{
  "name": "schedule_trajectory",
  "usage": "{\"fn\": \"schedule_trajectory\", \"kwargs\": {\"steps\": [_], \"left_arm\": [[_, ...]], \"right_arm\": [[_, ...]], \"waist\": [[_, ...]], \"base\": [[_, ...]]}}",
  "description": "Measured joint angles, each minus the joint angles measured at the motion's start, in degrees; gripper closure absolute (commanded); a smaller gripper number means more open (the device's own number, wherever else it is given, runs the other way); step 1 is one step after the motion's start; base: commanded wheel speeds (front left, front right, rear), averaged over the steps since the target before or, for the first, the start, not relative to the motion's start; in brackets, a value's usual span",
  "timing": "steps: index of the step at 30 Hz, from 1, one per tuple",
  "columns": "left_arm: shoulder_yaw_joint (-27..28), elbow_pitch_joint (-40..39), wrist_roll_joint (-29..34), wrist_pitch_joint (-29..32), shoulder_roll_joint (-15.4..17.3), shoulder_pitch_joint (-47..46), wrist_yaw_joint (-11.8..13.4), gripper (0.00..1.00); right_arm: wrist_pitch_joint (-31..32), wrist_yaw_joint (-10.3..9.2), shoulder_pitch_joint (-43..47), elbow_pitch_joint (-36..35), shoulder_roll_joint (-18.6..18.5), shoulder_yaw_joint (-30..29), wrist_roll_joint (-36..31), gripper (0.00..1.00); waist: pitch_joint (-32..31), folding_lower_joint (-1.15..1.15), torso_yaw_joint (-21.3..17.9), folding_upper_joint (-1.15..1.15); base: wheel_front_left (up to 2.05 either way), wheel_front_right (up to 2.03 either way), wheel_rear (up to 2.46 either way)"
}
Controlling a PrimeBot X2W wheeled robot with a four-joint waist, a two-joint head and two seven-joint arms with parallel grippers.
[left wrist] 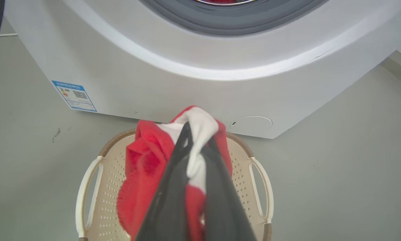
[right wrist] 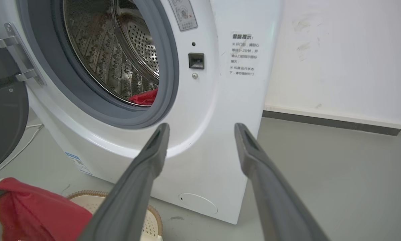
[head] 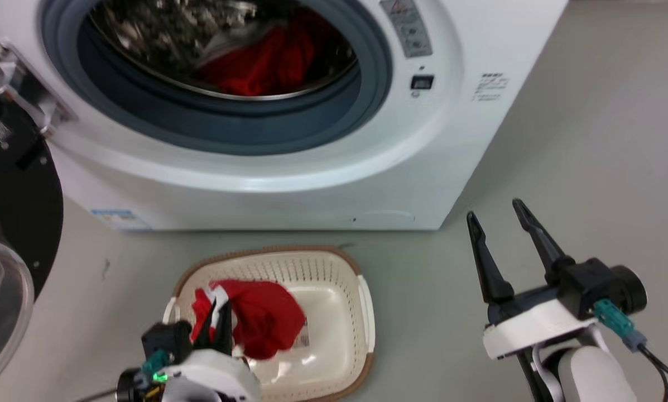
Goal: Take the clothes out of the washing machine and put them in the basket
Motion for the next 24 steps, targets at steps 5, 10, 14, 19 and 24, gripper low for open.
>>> {"fn": "schedule_trajectory", "kwargs": {"steps": [5,10,14,19,24], "left_arm": [[1.5,7.7,-0.6,-0.1,0.0,-6.7,-1.2,1.0],[3.5,17.1,-1.1,-0.2,0.0,-13.4,-1.8,1.0],[5.1,23.4,-0.6,-0.2,0.0,-18.2,-2.0,1.0],[6.7,30.8,0.3,-0.2,0.7,-23.2,-2.2,1.0],[7.7,37.1,0.8,-0.2,2.1,-27.2,-1.7,1.0]], "right_arm": [[-0.1,0.0,-3.3,-0.5,0.0,0.9,-0.6,0.0],[-0.4,0.0,-5.9,-0.6,0.0,1.1,-0.8,0.0],[-1.1,0.0,-7.9,-0.3,0.0,1.4,-0.7,0.0],[-1.7,0.0,-9.8,-0.2,0.0,2.0,0.0,0.0],[-2.2,0.0,-11.3,-0.2,0.0,2.5,0.4,0.0]], "waist": [[5.9,0.01,0.6,0.0],[11.7,0.0,0.5,0.0],[15.9,0.01,-0.3,0.0],[20.6,0.01,-1.9,0.0],[24.7,0.01,-3.8,0.0]], "base": [[0.0,0.0,0.0],[0.0,0.0,0.0],[0.0,0.0,0.0],[0.0,0.0,0.0],[0.0,0.0,0.0]]}}
